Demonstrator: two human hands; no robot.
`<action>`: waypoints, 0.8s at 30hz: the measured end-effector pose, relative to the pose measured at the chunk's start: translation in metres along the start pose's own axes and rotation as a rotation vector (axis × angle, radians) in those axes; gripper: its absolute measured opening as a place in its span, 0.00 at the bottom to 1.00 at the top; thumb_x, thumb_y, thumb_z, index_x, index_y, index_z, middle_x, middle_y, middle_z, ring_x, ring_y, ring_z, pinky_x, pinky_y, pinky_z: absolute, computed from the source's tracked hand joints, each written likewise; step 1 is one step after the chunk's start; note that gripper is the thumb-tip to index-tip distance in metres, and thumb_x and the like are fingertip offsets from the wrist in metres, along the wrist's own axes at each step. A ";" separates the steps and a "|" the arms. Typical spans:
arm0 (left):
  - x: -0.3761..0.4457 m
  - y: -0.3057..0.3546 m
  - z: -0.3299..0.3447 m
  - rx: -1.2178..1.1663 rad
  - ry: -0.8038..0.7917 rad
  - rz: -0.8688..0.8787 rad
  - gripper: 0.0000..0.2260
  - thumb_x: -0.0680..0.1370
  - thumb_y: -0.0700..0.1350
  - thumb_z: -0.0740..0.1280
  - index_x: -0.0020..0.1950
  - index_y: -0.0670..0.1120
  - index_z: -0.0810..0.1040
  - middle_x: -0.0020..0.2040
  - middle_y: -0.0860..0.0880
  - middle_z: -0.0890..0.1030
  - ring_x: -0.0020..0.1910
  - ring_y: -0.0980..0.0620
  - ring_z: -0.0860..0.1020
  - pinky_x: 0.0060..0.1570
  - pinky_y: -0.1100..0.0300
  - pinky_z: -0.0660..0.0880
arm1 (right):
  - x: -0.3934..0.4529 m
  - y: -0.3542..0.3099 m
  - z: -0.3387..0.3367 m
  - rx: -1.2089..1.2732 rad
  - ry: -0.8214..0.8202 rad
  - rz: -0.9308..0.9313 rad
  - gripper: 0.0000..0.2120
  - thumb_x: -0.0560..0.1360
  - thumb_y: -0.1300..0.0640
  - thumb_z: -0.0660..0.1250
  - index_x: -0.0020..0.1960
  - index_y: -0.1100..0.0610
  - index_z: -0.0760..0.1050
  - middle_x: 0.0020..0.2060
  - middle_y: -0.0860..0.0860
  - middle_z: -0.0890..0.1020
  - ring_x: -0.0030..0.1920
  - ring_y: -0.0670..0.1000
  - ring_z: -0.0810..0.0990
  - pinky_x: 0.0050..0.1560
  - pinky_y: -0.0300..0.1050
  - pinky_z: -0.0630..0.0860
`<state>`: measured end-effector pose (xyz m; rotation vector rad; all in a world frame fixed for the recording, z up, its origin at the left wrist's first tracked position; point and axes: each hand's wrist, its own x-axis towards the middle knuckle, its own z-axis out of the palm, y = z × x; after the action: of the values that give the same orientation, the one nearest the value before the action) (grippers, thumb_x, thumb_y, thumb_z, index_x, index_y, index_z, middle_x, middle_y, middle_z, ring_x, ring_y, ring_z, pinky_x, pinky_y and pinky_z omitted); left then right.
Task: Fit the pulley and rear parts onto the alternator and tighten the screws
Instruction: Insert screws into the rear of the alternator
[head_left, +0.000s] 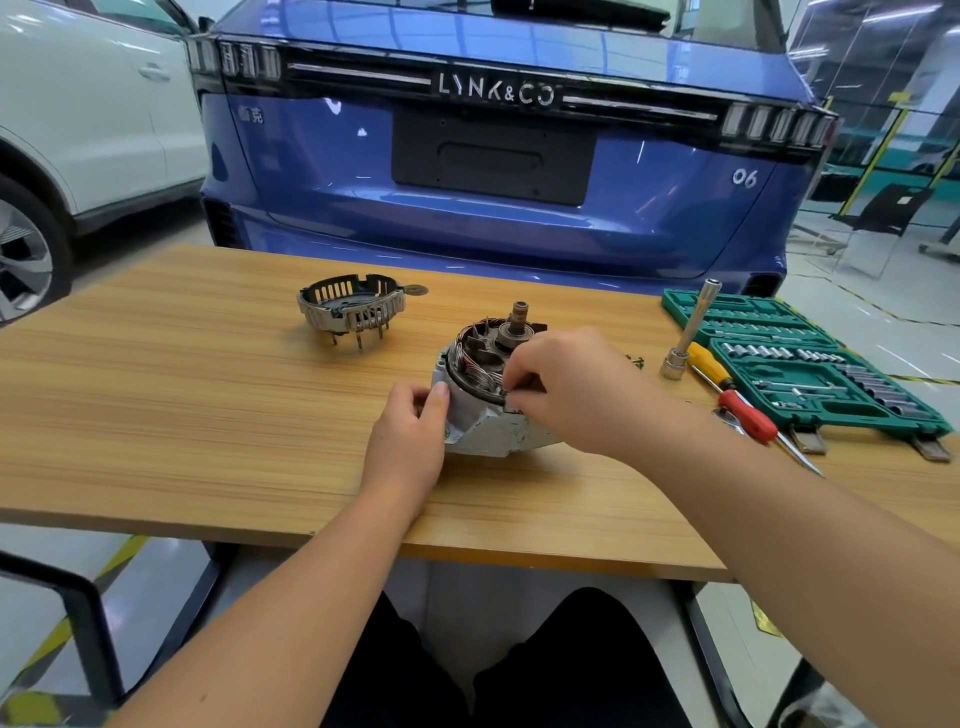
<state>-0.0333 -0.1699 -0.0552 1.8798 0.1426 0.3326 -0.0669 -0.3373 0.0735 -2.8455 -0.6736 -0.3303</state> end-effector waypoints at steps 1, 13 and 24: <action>0.000 0.000 0.000 -0.015 -0.006 -0.006 0.10 0.80 0.63 0.57 0.48 0.59 0.72 0.45 0.57 0.79 0.44 0.59 0.76 0.37 0.59 0.69 | 0.000 0.003 -0.002 0.063 0.007 0.018 0.06 0.80 0.54 0.67 0.55 0.50 0.82 0.43 0.42 0.79 0.41 0.42 0.77 0.39 0.31 0.73; 0.003 0.000 -0.004 -0.181 0.117 -0.137 0.17 0.74 0.55 0.60 0.31 0.45 0.72 0.25 0.51 0.70 0.30 0.49 0.68 0.33 0.54 0.64 | 0.033 0.146 0.001 -0.100 -0.062 0.586 0.12 0.82 0.58 0.59 0.58 0.58 0.80 0.44 0.53 0.81 0.43 0.52 0.80 0.45 0.47 0.81; 0.001 0.005 0.004 -0.174 0.020 0.013 0.12 0.79 0.62 0.55 0.46 0.68 0.79 0.45 0.67 0.81 0.44 0.70 0.76 0.41 0.59 0.69 | 0.058 0.200 0.041 -0.173 -0.387 0.611 0.16 0.81 0.61 0.62 0.67 0.56 0.77 0.57 0.54 0.81 0.55 0.55 0.79 0.60 0.48 0.79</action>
<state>-0.0318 -0.1746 -0.0519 1.7061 0.1121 0.3615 0.0827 -0.4787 0.0217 -3.1195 0.2057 0.2775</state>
